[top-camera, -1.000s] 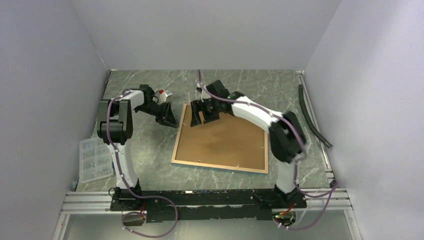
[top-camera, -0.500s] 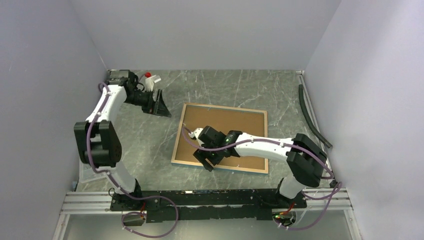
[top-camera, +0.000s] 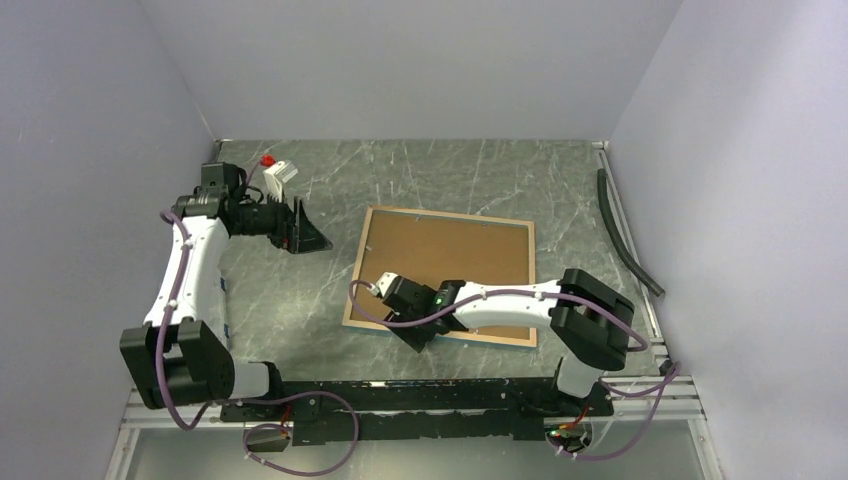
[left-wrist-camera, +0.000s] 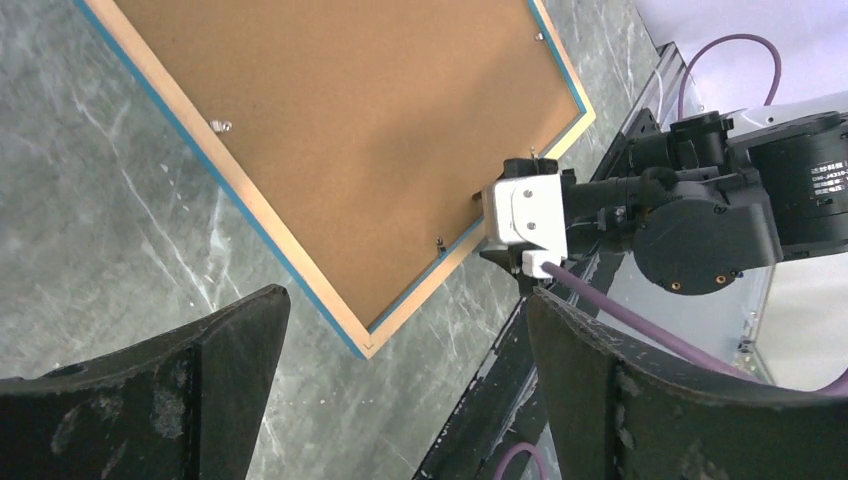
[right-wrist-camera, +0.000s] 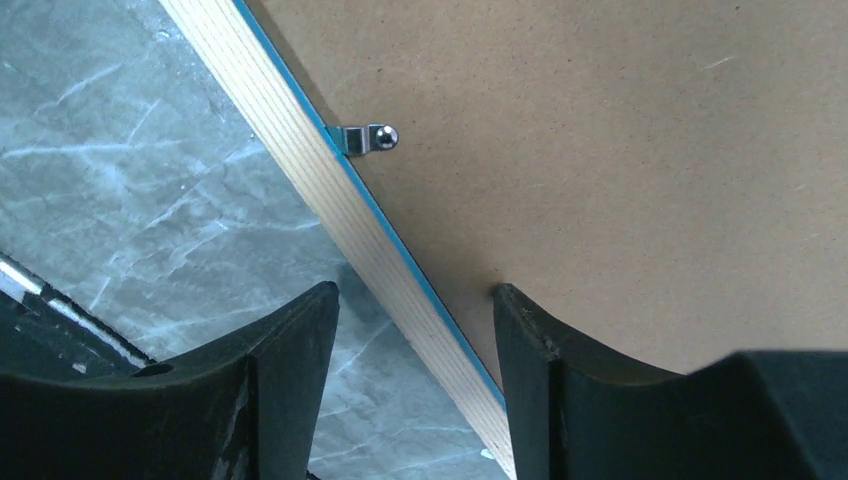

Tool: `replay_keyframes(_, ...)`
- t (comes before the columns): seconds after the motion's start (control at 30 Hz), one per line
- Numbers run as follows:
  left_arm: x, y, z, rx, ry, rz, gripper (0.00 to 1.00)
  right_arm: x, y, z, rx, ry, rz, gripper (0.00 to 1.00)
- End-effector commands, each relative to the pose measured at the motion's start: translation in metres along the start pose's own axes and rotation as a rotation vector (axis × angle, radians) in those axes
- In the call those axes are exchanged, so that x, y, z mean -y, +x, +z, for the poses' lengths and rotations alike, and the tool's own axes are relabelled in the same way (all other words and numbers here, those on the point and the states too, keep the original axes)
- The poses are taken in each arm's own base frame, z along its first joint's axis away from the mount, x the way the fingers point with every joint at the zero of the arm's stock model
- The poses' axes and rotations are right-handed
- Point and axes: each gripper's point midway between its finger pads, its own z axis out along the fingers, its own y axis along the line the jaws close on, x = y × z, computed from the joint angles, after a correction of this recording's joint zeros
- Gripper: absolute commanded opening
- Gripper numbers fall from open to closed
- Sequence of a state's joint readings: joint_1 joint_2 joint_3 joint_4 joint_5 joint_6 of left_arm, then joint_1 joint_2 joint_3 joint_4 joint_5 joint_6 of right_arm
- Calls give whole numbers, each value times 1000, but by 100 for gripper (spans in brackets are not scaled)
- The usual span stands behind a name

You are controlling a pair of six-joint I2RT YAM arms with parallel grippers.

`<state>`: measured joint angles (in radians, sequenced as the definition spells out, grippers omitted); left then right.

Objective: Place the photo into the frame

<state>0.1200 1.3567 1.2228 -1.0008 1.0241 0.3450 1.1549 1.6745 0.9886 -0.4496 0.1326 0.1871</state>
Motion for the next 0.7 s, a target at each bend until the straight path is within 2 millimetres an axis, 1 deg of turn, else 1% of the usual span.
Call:
replay_keyframes(0.0, 17, -20, -5, 107, 50, 119, 94, -7, 4, 6, -5, 13, -5, 60)
replay_keyframes(0.07, 14, -19, -4, 103, 43, 132, 94, -7, 6, 9, -12, 22, -3, 56)
replay_keyframes(0.17, 7, -13, -3, 80, 26, 144, 94, -6, 8, 14, -26, 36, 1, 44)
replay_keyframes(0.2, 5, -11, -2, 71, 18, 154, 94, -5, 7, 15, -28, 42, 0, 37)
replay_keyframes(0.23, 2, -7, -2, 58, 5, 175, 94, -5, 4, 15, -22, 49, 0, 27)
replay_keyframes(0.3, -5, 0, -3, 41, -25, 251, 94, -4, -4, 13, -13, 56, -5, 16)
replay_keyframes(0.33, -8, 4, -4, 34, -43, 296, 94, -4, -13, 9, 4, 60, -7, 11)
replay_keyframes(0.47, -15, 24, -8, -2, -102, 527, 94, -8, -53, -16, 89, 29, -20, 7)
replay_keyframes(0.5, -17, 30, -10, -18, -110, 620, 94, -8, -64, -24, 113, 14, -15, 7)
replay_keyframes(0.6, -16, 48, -13, -62, -120, 790, 94, -12, -92, -47, 178, -46, -2, 6)
replay_keyframes(0.67, -13, 57, -15, -76, -120, 911, 94, -14, -107, -62, 205, -84, 4, 6)
